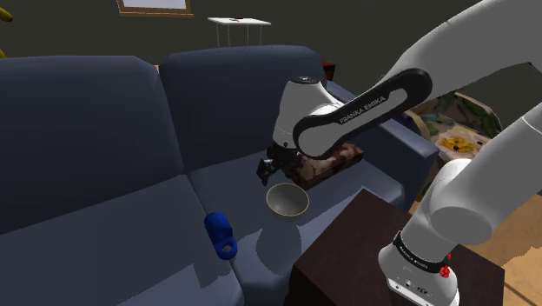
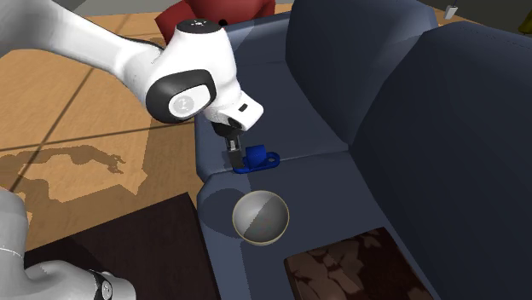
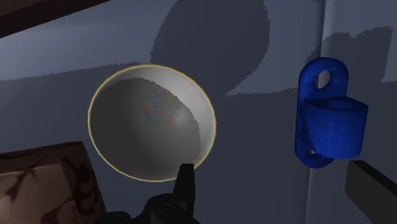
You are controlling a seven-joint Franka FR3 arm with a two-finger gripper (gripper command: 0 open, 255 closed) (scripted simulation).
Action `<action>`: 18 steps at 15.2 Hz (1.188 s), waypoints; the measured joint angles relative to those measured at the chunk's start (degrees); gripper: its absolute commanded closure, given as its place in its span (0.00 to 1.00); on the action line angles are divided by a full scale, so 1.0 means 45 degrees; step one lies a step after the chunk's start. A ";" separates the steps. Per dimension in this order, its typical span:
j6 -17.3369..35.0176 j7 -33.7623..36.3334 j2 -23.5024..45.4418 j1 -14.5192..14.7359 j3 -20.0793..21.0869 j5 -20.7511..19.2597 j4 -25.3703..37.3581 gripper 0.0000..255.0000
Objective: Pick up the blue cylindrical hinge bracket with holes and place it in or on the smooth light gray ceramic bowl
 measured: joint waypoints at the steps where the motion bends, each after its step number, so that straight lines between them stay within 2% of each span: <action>1: 0.0461 0.0321 0.0511 -0.0044 0.0155 -0.0155 0.0138 0.00; 4: 0.1643 0.1526 0.1963 -0.0144 0.0593 -0.0897 0.0660 0.00; 8: 0.3131 0.3714 0.4218 -0.0011 0.0733 -0.2767 0.1650 0.00; 12: 0.3849 0.5872 0.6313 0.0796 0.0083 -0.4692 0.3239 0.00; 13: 0.4084 0.6454 0.6942 0.1167 -0.0228 -0.5193 0.3695 0.00; 18: 0.4641 0.8149 0.9433 0.2593 -0.1440 -0.6358 0.6026 0.00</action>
